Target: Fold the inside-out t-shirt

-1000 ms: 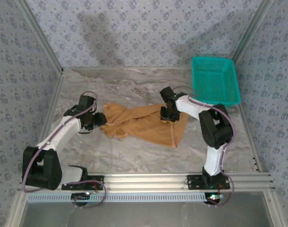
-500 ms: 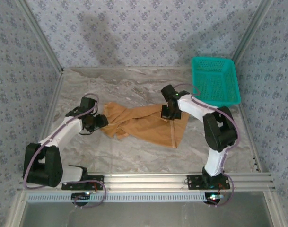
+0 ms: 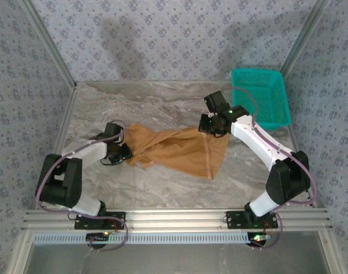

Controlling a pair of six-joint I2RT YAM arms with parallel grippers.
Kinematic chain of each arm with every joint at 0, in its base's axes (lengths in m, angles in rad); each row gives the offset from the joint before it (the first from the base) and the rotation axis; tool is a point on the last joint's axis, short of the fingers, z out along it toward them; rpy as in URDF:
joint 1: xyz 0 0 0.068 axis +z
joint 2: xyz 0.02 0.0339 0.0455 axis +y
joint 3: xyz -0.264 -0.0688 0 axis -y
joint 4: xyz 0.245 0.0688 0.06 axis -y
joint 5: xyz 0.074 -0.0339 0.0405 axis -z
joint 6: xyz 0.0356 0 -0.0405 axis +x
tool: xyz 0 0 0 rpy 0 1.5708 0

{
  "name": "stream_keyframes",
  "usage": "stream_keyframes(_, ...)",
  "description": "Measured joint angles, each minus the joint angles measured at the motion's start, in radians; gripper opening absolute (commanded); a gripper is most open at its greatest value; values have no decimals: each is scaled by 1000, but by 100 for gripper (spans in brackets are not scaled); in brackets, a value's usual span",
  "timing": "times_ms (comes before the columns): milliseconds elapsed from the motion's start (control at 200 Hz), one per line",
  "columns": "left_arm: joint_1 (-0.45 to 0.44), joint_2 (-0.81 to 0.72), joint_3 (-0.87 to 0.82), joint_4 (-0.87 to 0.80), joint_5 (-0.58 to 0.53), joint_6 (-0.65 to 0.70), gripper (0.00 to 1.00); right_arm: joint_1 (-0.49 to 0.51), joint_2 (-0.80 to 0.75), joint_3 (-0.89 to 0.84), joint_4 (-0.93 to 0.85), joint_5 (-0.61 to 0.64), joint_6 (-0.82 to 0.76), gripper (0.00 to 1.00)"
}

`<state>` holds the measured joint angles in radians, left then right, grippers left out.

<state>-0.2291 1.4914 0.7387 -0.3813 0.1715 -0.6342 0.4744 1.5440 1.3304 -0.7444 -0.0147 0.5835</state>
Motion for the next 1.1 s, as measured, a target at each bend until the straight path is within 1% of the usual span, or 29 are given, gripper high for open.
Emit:
stream_keyframes(100, -7, -5, 62, -38, -3, 8, 0, -18, -6, 0, -18, 0, -4, 0)
stream_keyframes(190, -8, -50, 174, -137, -30, 18, 0, -54, -24, 0, -44, 0, -17, 0)
stream_keyframes(275, -8, -139, 326, -236, -66, 33, 0, -95, -60, 0, -68, 0, -35, 0)
stream_keyframes(400, -8, -277, 529, -335, -112, 55, 0, -146, -117, 18, -116, 1, -63, 0)
stream_keyframes(470, -8, -341, 610, -385, -127, 66, 0, -172, -142, 40, -143, 1, -80, 0)
stream_keyframes(575, -8, -404, 686, -459, -142, 76, 0, -204, -174, 75, -181, 1, -103, 0)
stream_keyframes(725, -8, -437, 702, -528, -158, 84, 0, -229, -214, 98, -216, 0, -121, 0)
stream_keyframes(874, -6, -427, 676, -540, -172, 92, 0, -230, -226, 97, -219, -7, -129, 0)
stream_keyframes(994, 8, -383, 627, -529, -171, 92, 0, -230, -226, 67, -217, -15, -129, 0)
stream_keyframes(1104, 46, -326, 532, -463, -138, 86, 0, -230, -221, 25, -201, -23, -129, 0)
